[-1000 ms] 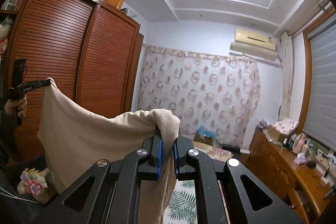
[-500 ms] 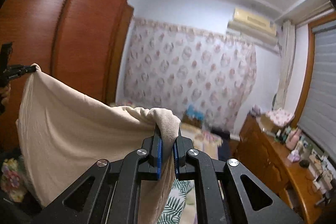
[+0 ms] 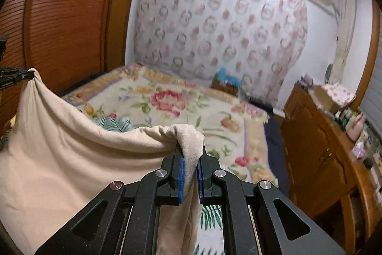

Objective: Fold small clothes
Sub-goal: 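Lift the peach shirt high with both tools, holding it spread, then lay the shirt down folded over onto the bed and open both tools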

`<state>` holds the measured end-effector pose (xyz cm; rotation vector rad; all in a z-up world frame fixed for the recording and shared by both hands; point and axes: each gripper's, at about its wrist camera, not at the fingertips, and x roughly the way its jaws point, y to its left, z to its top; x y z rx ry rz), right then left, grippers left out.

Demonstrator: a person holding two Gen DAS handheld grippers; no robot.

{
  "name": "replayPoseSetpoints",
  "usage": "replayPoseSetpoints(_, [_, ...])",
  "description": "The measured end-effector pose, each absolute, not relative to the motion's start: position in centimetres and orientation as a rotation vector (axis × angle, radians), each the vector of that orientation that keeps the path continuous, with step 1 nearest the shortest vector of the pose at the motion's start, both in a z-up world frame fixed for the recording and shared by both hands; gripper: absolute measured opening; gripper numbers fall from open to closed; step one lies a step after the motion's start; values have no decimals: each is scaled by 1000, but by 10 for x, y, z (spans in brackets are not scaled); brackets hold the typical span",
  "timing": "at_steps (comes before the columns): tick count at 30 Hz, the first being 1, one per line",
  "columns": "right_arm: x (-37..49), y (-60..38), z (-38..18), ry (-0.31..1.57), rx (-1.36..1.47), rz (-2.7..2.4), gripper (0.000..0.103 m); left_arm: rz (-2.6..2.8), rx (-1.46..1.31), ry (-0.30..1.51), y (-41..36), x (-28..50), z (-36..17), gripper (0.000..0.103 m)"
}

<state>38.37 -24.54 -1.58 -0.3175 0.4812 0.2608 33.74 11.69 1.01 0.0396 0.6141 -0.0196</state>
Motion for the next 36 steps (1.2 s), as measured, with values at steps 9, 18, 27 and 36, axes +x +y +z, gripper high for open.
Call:
replayPoseSetpoints(9, [479,-230,-27,592,-320,237,8,-50,45,684,122,388,-23,8])
replayPoseSetpoints(18, [497,-236,-5,648,-271,215,30,-100,56,690,126,387,-22,49])
replayPoseSetpoints(27, [430,-255,6,626,-204,233,54,-145,97,750,112,326,-22,75])
replayPoseSetpoints(36, [351,-280,-9,744,-114,260,54,-223,82,788,95,254,-33,75])
